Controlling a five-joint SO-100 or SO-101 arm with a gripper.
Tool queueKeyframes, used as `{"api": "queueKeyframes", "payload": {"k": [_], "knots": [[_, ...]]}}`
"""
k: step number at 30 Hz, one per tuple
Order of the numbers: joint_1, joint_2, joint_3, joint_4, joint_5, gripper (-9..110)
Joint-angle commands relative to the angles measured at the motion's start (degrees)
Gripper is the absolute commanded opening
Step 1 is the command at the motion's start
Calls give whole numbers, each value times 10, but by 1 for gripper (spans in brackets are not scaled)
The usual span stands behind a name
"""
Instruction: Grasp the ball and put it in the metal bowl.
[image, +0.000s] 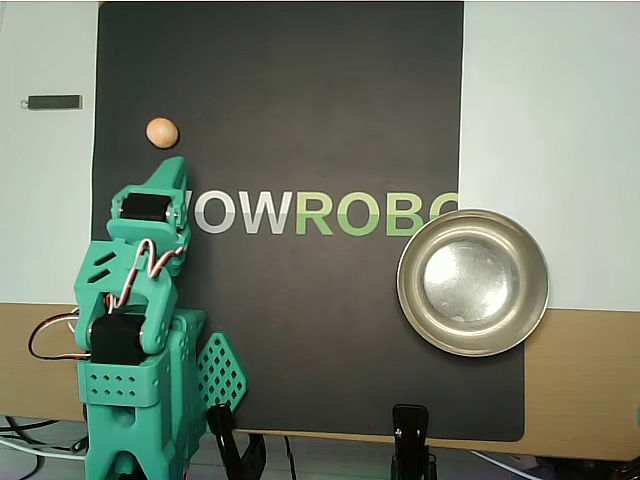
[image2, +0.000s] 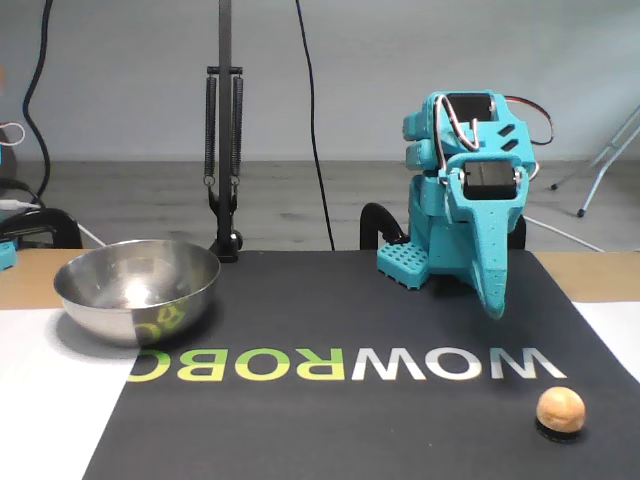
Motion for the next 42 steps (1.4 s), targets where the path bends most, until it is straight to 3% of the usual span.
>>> {"api": "queueKeyframes", "payload": {"k": [1,42], "knots": [[-1,30,20,3,-1,0],[-6,23,19,2,-2,0]]}}
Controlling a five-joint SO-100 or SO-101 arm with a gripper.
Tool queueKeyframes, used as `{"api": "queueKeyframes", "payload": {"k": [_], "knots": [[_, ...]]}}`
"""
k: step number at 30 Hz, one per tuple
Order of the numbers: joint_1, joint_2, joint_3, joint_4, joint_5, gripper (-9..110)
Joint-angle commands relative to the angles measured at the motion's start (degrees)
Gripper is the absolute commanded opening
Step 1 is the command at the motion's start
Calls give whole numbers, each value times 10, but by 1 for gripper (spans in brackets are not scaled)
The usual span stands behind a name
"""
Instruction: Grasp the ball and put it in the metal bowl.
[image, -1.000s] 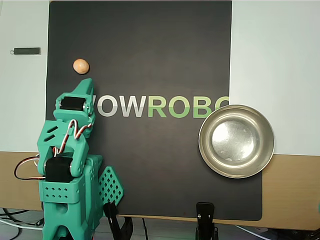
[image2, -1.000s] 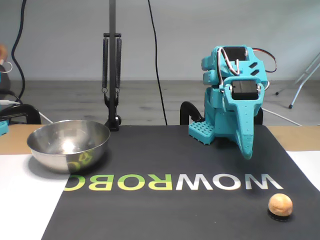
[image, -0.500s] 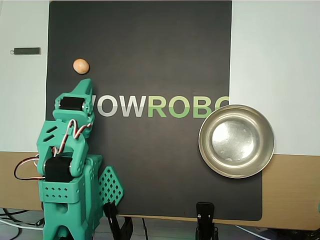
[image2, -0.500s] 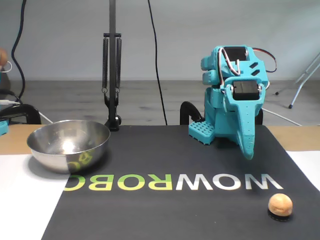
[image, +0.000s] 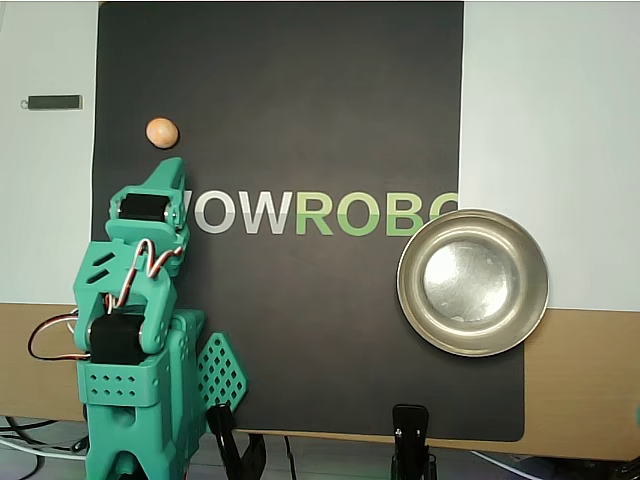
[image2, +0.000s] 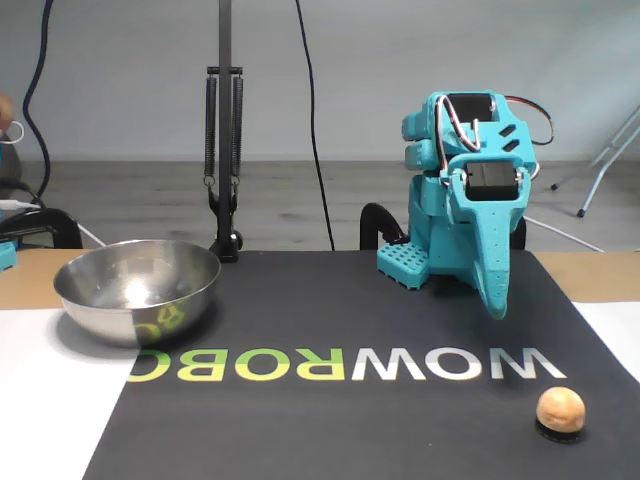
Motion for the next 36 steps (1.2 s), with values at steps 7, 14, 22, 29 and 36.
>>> {"api": "queueKeyframes", "payload": {"k": [7,14,22,29,36], "knots": [[0,23,19,-1,-2,0],[0,21,18,-1,-2,0],[0,13,12,-1,-2,0],[0,-116,-97,5,0,0],[4,-283,-235,5,-2,0]]}}
